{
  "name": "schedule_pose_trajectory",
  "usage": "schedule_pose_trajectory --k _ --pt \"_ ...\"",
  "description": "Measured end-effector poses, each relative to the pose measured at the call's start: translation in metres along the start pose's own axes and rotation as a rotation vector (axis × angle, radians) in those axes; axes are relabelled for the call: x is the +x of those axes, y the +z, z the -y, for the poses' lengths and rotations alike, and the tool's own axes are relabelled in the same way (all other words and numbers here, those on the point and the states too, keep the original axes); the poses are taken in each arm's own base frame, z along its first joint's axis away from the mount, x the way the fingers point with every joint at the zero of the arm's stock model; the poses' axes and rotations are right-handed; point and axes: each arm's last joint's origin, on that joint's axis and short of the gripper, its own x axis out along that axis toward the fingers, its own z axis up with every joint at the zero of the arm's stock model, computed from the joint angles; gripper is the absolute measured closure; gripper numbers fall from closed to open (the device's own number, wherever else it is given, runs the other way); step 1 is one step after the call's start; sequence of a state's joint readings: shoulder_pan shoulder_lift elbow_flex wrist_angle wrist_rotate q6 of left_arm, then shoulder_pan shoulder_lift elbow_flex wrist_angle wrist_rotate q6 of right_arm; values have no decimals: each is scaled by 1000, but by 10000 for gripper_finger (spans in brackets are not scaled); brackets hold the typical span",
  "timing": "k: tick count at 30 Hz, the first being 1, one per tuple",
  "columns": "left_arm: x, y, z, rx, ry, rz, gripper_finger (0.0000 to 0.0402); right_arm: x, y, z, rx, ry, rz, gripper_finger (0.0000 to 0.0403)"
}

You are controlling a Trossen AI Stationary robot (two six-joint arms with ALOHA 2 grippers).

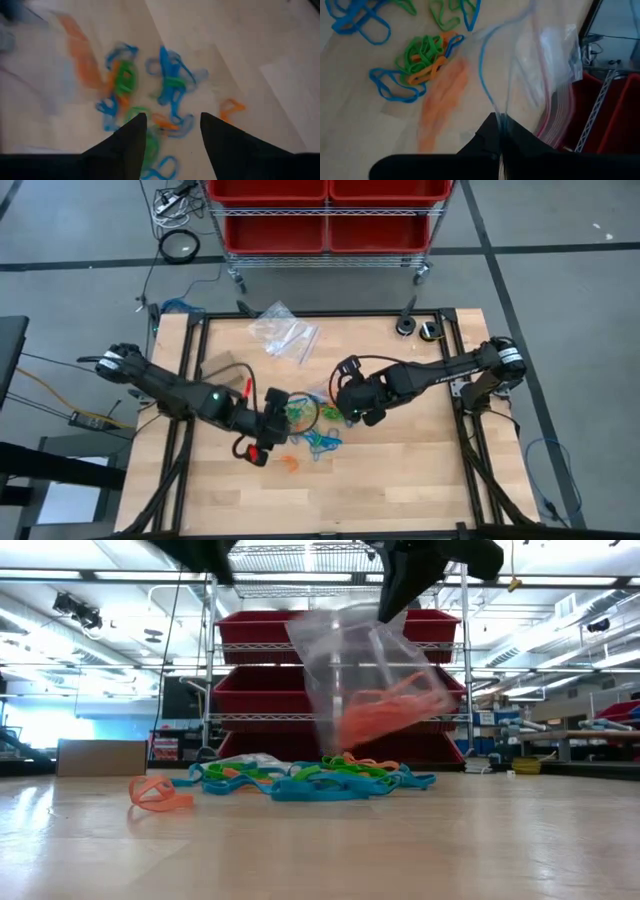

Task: Sort rubber bands
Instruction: Put the orange rubber band into the transparent zip bag

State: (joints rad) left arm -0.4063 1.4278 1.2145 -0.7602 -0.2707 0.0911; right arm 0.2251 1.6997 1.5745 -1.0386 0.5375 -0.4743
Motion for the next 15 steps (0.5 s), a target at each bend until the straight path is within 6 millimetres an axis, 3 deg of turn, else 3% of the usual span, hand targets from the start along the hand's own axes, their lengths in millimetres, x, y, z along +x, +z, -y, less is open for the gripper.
schedule_pose_trajectory --k 7,15 --pt "54 -44 36 -65 -23 102 208 -6 4 -8 -20 -50 -8 403" --pt "75 -82 63 -154 -64 148 209 -6 3 -9 14 -33 -17 403"
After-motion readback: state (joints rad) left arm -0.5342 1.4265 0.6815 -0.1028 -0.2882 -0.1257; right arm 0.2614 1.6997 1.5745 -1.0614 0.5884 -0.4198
